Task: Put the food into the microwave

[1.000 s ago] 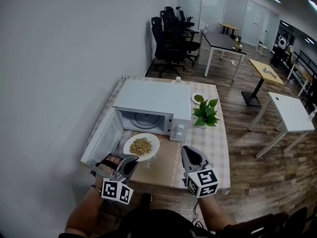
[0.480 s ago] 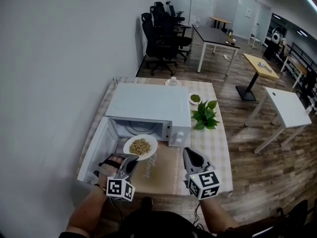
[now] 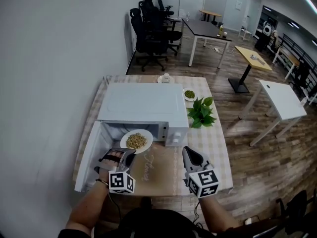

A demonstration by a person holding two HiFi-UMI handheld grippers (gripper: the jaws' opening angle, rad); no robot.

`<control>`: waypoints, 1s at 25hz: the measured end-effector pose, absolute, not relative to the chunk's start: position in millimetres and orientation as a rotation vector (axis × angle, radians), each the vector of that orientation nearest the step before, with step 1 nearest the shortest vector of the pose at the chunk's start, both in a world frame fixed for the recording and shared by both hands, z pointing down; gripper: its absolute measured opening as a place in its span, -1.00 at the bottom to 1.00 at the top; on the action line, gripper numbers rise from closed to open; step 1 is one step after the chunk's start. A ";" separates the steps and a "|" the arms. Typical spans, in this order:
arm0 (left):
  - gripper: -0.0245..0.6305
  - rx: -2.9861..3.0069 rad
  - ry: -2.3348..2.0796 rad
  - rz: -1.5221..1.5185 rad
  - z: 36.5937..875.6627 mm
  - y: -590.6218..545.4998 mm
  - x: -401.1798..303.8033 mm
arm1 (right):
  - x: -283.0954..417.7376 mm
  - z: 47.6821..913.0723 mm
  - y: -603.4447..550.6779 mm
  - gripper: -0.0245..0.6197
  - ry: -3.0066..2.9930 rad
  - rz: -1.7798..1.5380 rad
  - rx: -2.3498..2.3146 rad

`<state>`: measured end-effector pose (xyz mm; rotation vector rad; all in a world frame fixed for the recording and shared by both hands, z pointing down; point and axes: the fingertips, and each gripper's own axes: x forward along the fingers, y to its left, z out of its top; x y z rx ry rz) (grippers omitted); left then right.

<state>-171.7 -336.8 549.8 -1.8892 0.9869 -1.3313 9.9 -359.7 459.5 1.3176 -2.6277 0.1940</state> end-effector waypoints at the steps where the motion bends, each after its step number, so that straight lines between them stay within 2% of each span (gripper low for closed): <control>1: -0.87 -1.891 0.988 -1.335 553.4 -341.9 -173.3 | 10.5 459.4 -361.6 -0.90 -2.625 0.197 1.330; 13: -0.86 -1.875 0.995 -1.399 605.1 -396.2 -189.9 | 0.6 432.0 -371.1 -0.90 -2.634 0.135 1.391; 25: -0.86 -1.837 1.020 -1.464 654.4 -434.5 -203.6 | 17.9 447.8 -366.0 -0.90 -2.537 0.152 1.501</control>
